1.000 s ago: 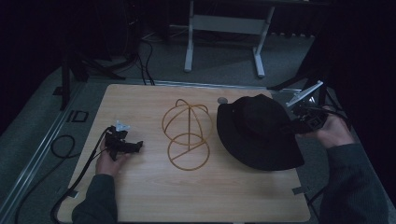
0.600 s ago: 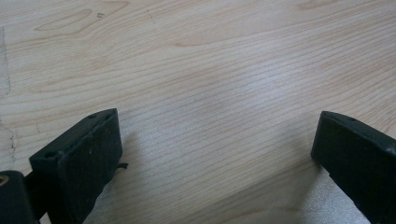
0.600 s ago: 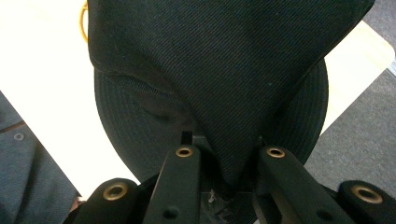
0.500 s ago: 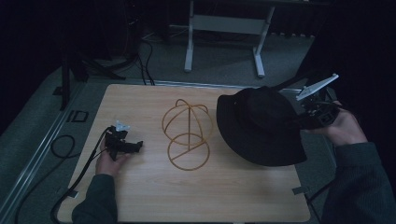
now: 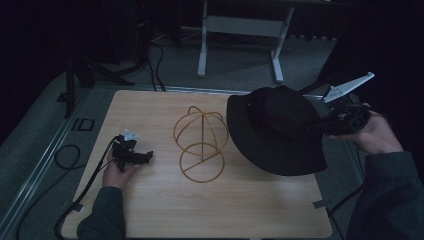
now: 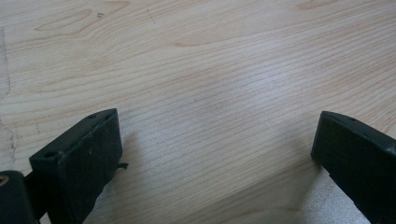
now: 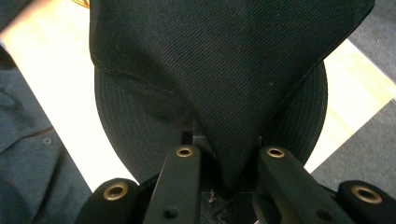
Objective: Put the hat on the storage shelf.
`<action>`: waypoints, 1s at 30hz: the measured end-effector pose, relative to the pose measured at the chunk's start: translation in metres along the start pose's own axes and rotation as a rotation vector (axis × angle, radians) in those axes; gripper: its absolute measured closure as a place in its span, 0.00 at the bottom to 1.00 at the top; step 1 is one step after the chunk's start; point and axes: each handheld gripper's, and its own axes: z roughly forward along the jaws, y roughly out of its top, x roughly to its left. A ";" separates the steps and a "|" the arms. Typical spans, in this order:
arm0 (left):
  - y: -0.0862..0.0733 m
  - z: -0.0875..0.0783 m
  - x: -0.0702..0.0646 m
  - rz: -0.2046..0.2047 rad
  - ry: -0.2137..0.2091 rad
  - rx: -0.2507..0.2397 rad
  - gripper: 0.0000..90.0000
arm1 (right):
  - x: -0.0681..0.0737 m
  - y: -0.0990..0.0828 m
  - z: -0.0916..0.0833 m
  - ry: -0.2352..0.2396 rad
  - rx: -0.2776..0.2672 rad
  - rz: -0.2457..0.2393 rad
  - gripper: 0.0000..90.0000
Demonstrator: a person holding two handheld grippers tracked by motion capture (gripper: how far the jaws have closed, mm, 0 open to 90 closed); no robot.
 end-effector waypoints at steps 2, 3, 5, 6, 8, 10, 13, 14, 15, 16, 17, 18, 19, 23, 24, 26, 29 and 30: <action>0.000 0.000 0.000 0.000 0.000 0.000 0.02 | 0.002 0.002 -0.002 -0.001 -0.002 -0.006 0.93; 0.000 0.000 0.000 0.000 0.000 0.000 0.02 | 0.002 0.003 -0.002 0.000 -0.007 -0.014 0.93; 0.000 0.000 0.000 0.000 0.000 0.000 0.02 | 0.004 0.006 -0.003 0.006 -0.011 -0.022 0.93; 0.000 0.000 0.000 0.000 0.000 0.000 0.02 | 0.004 0.006 -0.003 0.006 -0.011 -0.022 0.93; 0.000 0.000 0.000 0.000 0.000 0.000 0.02 | 0.005 0.008 -0.003 0.012 -0.017 -0.028 0.93; 0.000 0.000 0.000 0.000 0.000 0.000 0.02 | 0.006 0.011 -0.004 0.017 -0.027 -0.036 0.93; 0.000 0.000 0.000 0.000 0.000 0.000 0.02 | 0.007 0.013 -0.006 0.022 -0.035 -0.044 0.93; 0.000 0.000 0.000 0.000 0.000 0.000 0.02 | 0.008 0.015 -0.006 0.022 -0.040 -0.049 0.93; 0.000 0.000 0.000 0.000 0.000 0.000 0.02 | 0.010 0.018 -0.007 0.032 -0.051 -0.062 0.93; 0.000 0.000 0.000 0.000 0.000 0.000 0.02 | 0.012 0.020 -0.007 0.037 -0.054 -0.064 0.93; 0.000 0.000 0.000 0.000 0.000 0.000 0.02 | 0.013 0.024 -0.008 0.047 -0.067 -0.077 0.93; 0.000 0.000 0.000 0.000 0.000 0.000 0.02 | 0.013 0.024 -0.008 0.047 -0.067 -0.077 0.93; 0.000 0.000 0.000 0.000 0.000 0.000 0.02 | 0.013 0.024 -0.008 0.047 -0.067 -0.077 0.93; 0.000 0.000 0.000 0.000 0.000 0.000 0.02 | 0.017 0.034 -0.004 0.065 -0.074 -0.109 0.93; 0.000 0.000 0.000 0.000 0.000 0.000 0.02 | 0.018 0.036 -0.004 0.066 -0.076 -0.113 0.93; 0.000 0.000 0.000 0.000 0.000 0.000 0.02 | 0.020 0.040 -0.002 0.069 -0.079 -0.119 0.93; 0.000 0.000 0.000 0.000 0.000 0.000 0.02 | 0.022 0.045 0.001 0.076 -0.078 -0.130 0.93; 0.000 0.000 0.000 0.000 0.000 0.000 0.02 | 0.023 0.047 0.002 0.077 -0.077 -0.135 0.93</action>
